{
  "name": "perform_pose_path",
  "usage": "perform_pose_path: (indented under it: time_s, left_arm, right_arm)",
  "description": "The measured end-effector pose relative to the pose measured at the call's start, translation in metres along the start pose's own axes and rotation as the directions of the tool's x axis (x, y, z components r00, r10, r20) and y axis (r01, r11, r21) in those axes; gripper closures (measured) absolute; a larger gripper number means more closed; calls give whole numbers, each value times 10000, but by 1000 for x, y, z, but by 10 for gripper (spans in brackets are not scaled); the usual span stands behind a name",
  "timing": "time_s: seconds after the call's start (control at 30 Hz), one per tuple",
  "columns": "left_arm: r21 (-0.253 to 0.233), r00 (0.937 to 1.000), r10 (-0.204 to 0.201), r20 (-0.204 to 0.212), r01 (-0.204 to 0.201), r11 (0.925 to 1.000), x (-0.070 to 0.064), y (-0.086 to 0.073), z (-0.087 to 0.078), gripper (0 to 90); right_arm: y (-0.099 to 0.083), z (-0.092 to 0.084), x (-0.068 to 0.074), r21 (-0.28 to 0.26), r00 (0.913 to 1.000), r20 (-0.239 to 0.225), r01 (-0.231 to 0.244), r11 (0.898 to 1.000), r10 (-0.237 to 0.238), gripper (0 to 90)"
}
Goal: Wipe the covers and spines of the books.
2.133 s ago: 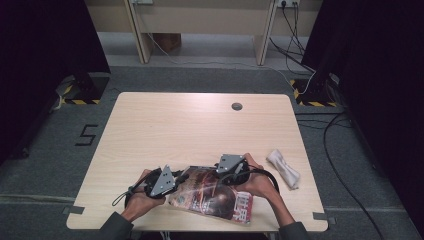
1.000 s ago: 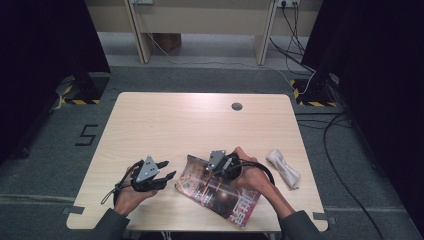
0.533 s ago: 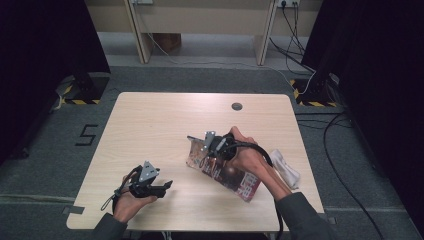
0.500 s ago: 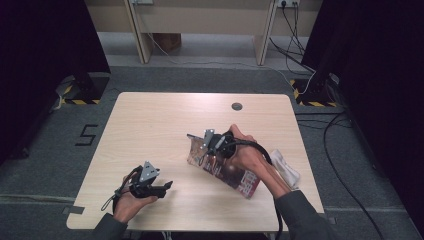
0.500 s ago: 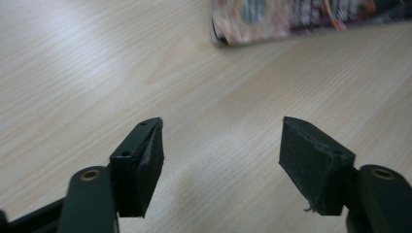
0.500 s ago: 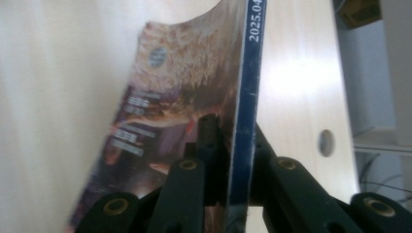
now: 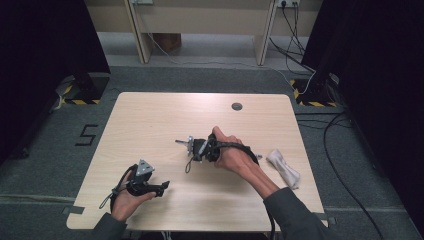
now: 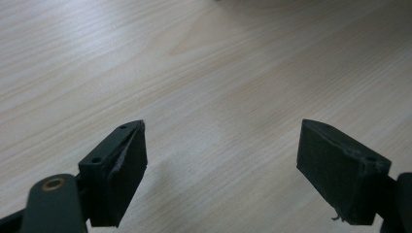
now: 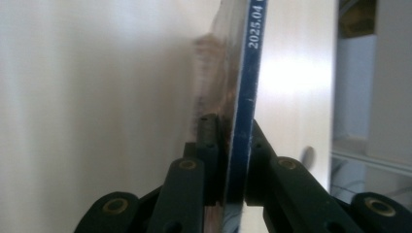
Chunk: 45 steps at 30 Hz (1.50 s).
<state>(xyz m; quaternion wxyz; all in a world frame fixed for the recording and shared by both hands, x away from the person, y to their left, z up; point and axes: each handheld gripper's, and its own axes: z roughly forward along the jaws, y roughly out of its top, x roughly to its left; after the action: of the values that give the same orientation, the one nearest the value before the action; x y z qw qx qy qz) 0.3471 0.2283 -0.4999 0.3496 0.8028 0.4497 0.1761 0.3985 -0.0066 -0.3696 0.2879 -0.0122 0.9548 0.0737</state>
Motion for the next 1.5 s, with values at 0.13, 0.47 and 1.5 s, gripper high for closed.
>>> perform_pose_path:
  time_s: [0.13, 0.47, 1.5]
  left_arm:
    - [-18, 9999, -27, -106, 27, 10000, 1, 0, 0, 190]
    - [126, 9999, 35, -122, -34, 9999, 3, -1, 1, 199]
    - [-271, 9971, 446, 613, -430, 9987, -22, 9, 6, 197]
  right_arm:
    - [2, -10, 18, -352, 9999, -147, 17, 9994, -22, 816]
    - [-12, -18, 65, -754, 9993, -251, 272, 9968, -291, 794]
    - [-59, 24, 140, -2110, 9681, -2071, -1850, 9598, 1410, 667]
